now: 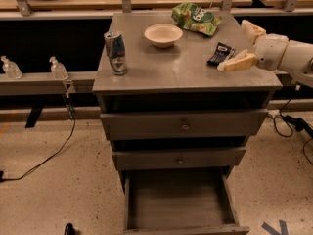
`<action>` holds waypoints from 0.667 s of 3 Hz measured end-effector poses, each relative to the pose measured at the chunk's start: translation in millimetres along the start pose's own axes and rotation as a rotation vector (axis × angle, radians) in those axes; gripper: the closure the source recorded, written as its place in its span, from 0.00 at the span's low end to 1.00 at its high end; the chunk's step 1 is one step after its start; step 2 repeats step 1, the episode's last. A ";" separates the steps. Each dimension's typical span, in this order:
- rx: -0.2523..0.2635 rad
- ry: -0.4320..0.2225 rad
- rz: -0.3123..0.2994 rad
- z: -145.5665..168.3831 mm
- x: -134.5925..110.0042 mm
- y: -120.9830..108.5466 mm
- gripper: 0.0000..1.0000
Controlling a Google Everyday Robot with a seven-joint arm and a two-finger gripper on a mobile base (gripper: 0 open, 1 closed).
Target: Pick rxbar blueberry from bottom drawer and place on counter
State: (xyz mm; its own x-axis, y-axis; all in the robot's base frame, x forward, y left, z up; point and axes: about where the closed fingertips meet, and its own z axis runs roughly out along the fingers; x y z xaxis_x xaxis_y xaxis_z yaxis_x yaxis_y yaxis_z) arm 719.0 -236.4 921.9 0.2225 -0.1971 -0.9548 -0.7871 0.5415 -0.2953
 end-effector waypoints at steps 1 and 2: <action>0.000 0.000 0.000 0.0 0.0 0.0 0.00; 0.000 0.000 0.000 0.0 0.0 0.0 0.00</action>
Offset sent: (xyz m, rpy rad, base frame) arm 0.0000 0.0000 0.0000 0.0000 0.0000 0.0000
